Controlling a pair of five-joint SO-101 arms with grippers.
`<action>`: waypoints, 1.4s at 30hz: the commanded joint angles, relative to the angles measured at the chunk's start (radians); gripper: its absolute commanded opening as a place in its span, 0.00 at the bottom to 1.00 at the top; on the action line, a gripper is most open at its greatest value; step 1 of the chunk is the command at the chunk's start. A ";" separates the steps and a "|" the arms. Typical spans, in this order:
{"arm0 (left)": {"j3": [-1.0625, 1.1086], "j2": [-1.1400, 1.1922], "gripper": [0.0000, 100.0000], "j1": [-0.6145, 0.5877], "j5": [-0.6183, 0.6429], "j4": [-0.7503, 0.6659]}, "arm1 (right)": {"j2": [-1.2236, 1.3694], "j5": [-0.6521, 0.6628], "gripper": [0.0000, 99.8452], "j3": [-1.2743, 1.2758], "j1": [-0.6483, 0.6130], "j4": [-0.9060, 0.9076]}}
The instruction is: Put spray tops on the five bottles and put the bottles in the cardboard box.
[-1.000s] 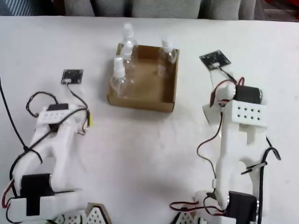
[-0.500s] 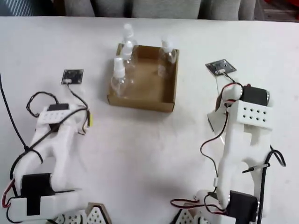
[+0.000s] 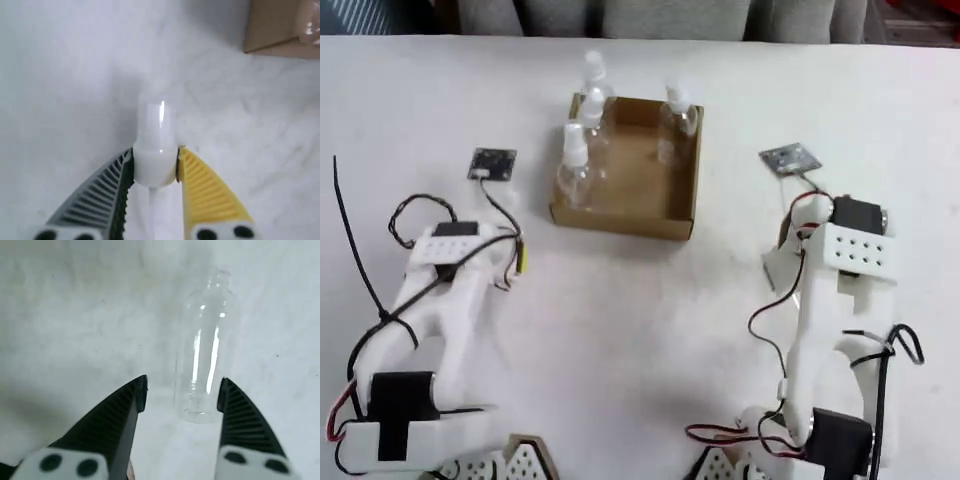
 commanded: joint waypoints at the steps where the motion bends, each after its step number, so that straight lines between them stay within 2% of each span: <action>1: -0.012 -0.010 0.02 0.012 -0.048 -0.034 | -0.013 -0.005 0.23 0.003 0.035 -0.065; 6: -0.012 -0.010 0.02 0.012 -0.048 -0.038 | -0.013 -0.006 0.23 0.063 0.030 -0.151; 10: -0.012 -0.010 0.02 0.018 -0.051 -0.038 | -0.013 -0.008 0.29 0.101 0.028 -0.193; 17: -0.012 -0.010 0.02 0.024 -0.055 -0.038 | -0.002 -0.026 0.27 0.114 0.013 -0.229; 32: -0.012 -0.010 0.02 0.024 -0.055 -0.037 | 0.317 -0.035 0.27 -0.018 -0.038 -0.272; 42: -0.012 -0.010 0.02 0.024 -0.055 -0.038 | 0.346 -0.035 0.27 -0.021 -0.053 -0.305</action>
